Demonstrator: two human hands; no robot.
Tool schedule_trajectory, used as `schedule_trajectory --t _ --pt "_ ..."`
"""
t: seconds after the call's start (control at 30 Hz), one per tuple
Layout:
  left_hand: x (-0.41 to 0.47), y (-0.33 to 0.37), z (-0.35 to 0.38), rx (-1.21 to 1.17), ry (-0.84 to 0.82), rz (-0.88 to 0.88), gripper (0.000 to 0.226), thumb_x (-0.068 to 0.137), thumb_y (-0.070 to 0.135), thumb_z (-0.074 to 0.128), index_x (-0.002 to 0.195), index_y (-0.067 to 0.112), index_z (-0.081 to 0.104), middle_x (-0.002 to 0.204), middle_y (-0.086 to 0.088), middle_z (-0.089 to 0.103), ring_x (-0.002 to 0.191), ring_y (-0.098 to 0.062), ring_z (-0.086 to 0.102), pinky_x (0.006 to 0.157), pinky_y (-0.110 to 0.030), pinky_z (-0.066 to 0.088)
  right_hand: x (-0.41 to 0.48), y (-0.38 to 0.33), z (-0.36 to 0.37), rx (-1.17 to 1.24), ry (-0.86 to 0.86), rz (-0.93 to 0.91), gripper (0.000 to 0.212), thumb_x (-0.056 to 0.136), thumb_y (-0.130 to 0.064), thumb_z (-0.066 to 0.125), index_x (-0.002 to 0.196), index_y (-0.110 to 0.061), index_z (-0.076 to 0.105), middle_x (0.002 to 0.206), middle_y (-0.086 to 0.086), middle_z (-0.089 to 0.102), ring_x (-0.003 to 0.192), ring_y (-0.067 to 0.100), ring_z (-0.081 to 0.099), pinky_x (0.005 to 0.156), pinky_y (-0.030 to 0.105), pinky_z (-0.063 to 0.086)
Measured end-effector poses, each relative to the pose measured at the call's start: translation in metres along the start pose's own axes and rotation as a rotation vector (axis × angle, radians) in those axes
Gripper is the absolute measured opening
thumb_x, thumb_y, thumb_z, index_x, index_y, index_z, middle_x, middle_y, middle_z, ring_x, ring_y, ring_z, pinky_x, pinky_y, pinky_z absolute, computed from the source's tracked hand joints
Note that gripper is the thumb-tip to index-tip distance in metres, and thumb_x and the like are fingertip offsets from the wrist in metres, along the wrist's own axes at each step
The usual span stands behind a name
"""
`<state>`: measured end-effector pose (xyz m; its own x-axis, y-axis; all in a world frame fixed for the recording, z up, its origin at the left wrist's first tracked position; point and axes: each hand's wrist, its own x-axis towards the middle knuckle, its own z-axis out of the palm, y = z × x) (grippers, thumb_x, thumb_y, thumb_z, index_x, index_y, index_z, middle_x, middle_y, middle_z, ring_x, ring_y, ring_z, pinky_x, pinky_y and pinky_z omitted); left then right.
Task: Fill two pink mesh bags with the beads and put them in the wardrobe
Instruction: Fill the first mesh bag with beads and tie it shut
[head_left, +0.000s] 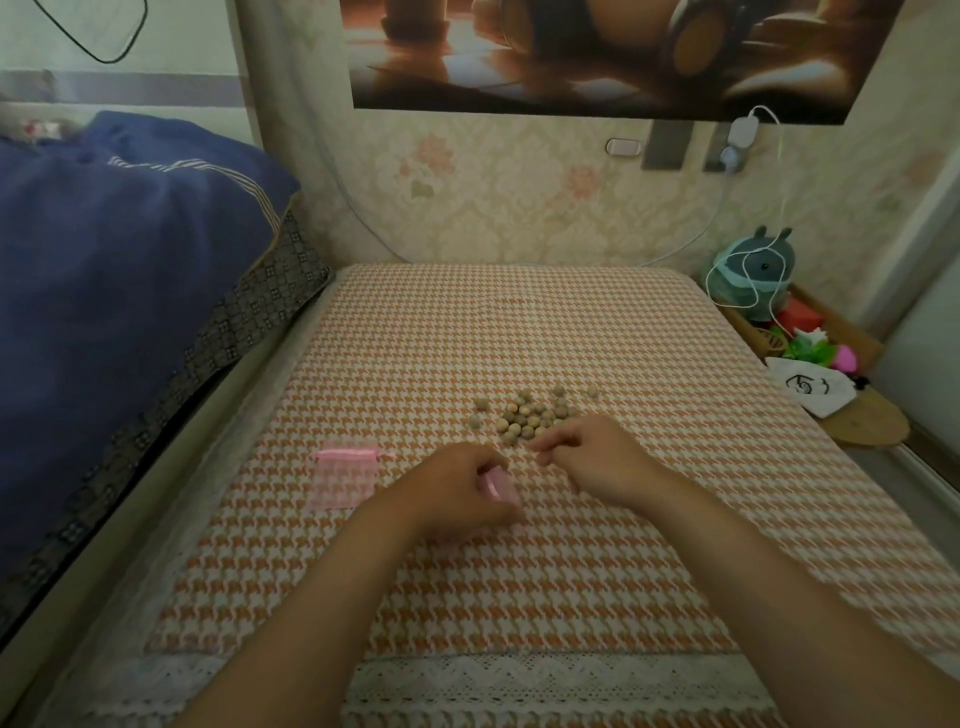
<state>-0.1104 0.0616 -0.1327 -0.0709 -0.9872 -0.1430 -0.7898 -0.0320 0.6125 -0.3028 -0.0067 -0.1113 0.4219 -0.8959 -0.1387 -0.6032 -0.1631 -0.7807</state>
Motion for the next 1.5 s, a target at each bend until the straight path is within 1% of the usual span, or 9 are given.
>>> schedule_trajectory --t 0.07,0.2,0.33,0.47,0.6,1.0,1.27,1.33,1.5 --pt "0.005 0.005 0.002 -0.014 0.026 -0.007 0.071 0.081 0.067 0.066 0.137 0.026 0.056 0.125 0.008 0.057 0.107 -0.012 0.058 0.087 -0.028 0.049 0.007 0.013 -0.011 -0.082 0.126 -0.031 0.024 0.098 -0.014 0.056 0.097 -0.030 0.074 0.106 -0.001 0.075 0.078 0.019 0.068 0.073 0.036 0.057" --pt "0.024 0.020 0.010 -0.010 0.178 0.029 0.045 0.094 0.053 0.059 0.125 0.021 0.064 0.116 0.004 0.062 0.100 -0.013 0.059 0.088 -0.033 0.052 0.016 0.036 -0.020 -0.199 0.196 -0.063 0.017 0.097 -0.021 0.060 0.100 -0.033 0.071 0.110 -0.011 0.069 0.087 0.007 0.066 0.071 0.024 0.053" --pt "0.044 0.034 0.023 0.083 0.209 0.002 0.036 0.095 0.038 0.060 0.127 0.021 0.063 0.120 0.002 0.062 0.106 -0.018 0.060 0.091 -0.039 0.053 0.021 0.045 -0.014 -0.330 0.183 -0.075 0.018 0.095 -0.025 0.062 0.105 -0.034 0.073 0.101 -0.013 0.069 0.090 0.010 0.066 0.080 0.034 0.058" --pt "0.057 0.038 0.034 0.173 0.191 -0.026 0.023 0.091 0.034 0.057 0.106 0.019 0.066 0.103 -0.002 0.061 0.100 -0.025 0.057 0.083 -0.044 0.054 0.024 0.042 -0.003 -0.464 0.177 -0.127 0.019 0.095 -0.030 0.061 0.108 -0.033 0.074 0.100 -0.009 0.071 0.089 0.016 0.066 0.071 0.032 0.055" --pt "0.063 0.038 0.037 0.132 0.177 -0.047 0.029 0.090 0.027 0.057 0.115 0.022 0.071 0.109 -0.004 0.066 0.104 -0.026 0.060 0.087 -0.043 0.054 0.031 0.038 0.006 -0.565 0.226 -0.134 0.020 0.094 -0.027 0.060 0.105 -0.032 0.077 0.094 -0.006 0.072 0.082 0.019 0.066 0.060 0.030 0.051" --pt "0.052 0.028 0.021 -0.217 0.327 -0.052 0.011 0.091 0.028 0.071 0.100 0.022 0.069 0.093 0.007 0.070 0.087 -0.009 0.065 0.069 -0.022 0.050 0.025 0.031 0.007 -0.132 0.200 -0.173 0.018 0.087 -0.024 0.076 0.103 -0.032 0.078 0.089 -0.016 0.073 0.086 0.000 0.068 0.081 0.029 0.058" --pt "0.024 0.020 0.002 -0.297 0.315 0.019 0.008 0.090 0.034 0.072 0.090 0.026 0.072 0.090 0.008 0.072 0.085 -0.007 0.063 0.074 -0.026 0.050 0.006 0.010 0.011 0.030 0.176 -0.270 0.011 0.087 -0.030 0.078 0.094 -0.034 0.071 0.090 -0.011 0.072 0.063 -0.006 0.063 0.063 0.024 0.052" --pt "0.015 0.016 0.001 -0.244 0.245 0.023 0.015 0.089 0.038 0.073 0.098 0.027 0.072 0.102 0.008 0.072 0.095 -0.009 0.063 0.083 -0.031 0.053 0.004 0.008 0.014 -0.031 0.146 -0.251 0.009 0.085 -0.031 0.078 0.088 -0.036 0.071 0.089 -0.014 0.072 0.076 -0.003 0.065 0.071 0.027 0.055" --pt "-0.008 0.002 0.003 0.184 0.019 -0.065 0.103 0.065 0.071 0.076 0.151 0.029 0.036 0.148 0.004 0.036 0.140 -0.019 0.028 0.113 -0.042 0.036 0.005 0.009 0.016 -0.106 0.023 -0.101 0.006 0.088 -0.027 0.076 0.093 -0.027 0.073 0.086 -0.011 0.070 0.078 0.005 0.066 0.064 0.023 0.052"
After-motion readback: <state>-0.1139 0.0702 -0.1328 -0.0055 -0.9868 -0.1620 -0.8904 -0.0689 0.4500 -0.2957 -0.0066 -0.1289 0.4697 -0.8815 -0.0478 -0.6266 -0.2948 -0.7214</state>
